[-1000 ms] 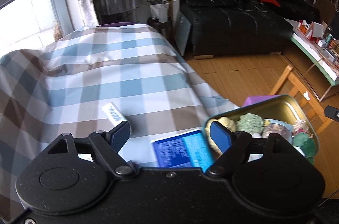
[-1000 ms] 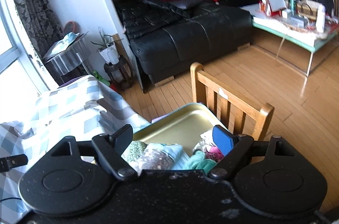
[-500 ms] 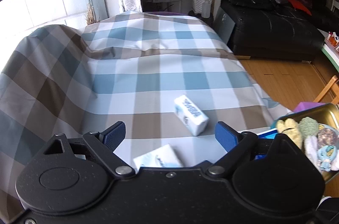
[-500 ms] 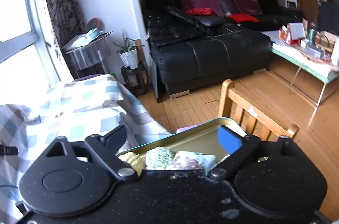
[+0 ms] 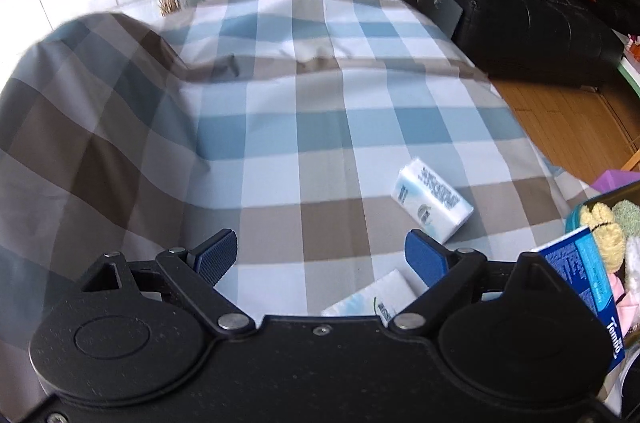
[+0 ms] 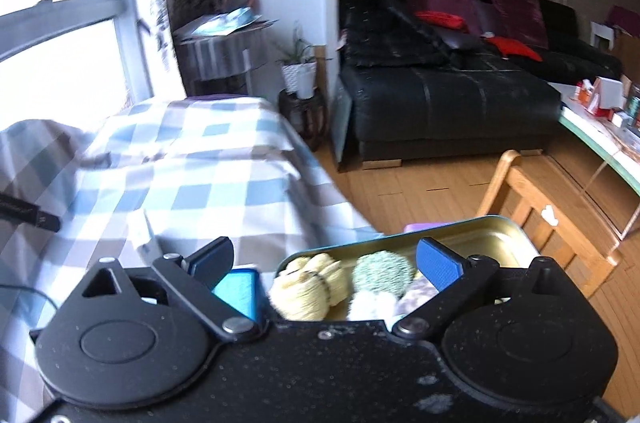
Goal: Organize soft objects
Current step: 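Move the left tool toward the white tissue packs while the right tool withdraws, then grasp a small white tissue pack with the left tool while the right tool grasps another white pack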
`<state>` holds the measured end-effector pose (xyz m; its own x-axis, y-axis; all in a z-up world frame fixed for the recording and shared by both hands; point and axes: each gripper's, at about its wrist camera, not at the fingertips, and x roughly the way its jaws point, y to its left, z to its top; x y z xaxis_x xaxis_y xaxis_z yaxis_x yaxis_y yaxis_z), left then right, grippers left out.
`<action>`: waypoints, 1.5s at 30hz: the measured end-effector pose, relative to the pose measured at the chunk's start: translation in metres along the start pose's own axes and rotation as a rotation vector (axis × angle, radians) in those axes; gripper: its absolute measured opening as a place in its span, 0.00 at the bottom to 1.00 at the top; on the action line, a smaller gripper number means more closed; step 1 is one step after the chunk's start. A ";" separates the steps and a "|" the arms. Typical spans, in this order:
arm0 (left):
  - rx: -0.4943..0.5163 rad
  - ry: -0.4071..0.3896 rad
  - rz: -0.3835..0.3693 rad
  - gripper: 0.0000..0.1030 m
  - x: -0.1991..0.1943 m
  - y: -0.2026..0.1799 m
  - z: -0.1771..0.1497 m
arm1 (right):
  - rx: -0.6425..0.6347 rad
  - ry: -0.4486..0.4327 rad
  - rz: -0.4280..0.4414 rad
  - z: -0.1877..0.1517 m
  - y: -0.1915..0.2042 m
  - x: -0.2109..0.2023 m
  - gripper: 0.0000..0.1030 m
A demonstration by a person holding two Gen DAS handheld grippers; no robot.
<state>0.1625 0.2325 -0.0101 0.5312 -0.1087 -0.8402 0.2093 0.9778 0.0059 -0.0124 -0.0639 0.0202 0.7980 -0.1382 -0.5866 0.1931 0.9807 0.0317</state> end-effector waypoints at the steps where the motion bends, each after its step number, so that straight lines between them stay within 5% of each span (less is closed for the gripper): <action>1: -0.001 0.024 -0.009 0.85 0.005 0.000 -0.002 | -0.011 0.008 0.005 -0.001 0.004 0.000 0.95; 11: -0.112 0.197 -0.071 0.85 0.053 -0.007 -0.020 | -0.119 0.078 0.044 -0.009 0.049 0.012 0.95; 22: -0.051 0.202 -0.044 0.88 0.071 -0.014 -0.029 | -0.142 0.101 0.117 0.009 0.091 0.033 0.95; 35: -0.012 0.206 -0.132 0.85 0.071 -0.019 -0.028 | -0.124 0.116 0.170 0.040 0.149 0.091 0.95; 45: -0.065 0.216 -0.045 0.84 0.083 0.007 -0.023 | -0.179 0.245 0.198 0.035 0.185 0.147 0.96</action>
<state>0.1890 0.2341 -0.0918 0.3327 -0.1182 -0.9356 0.1716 0.9831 -0.0632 0.1601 0.0921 -0.0319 0.6453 0.0732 -0.7605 -0.0721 0.9968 0.0348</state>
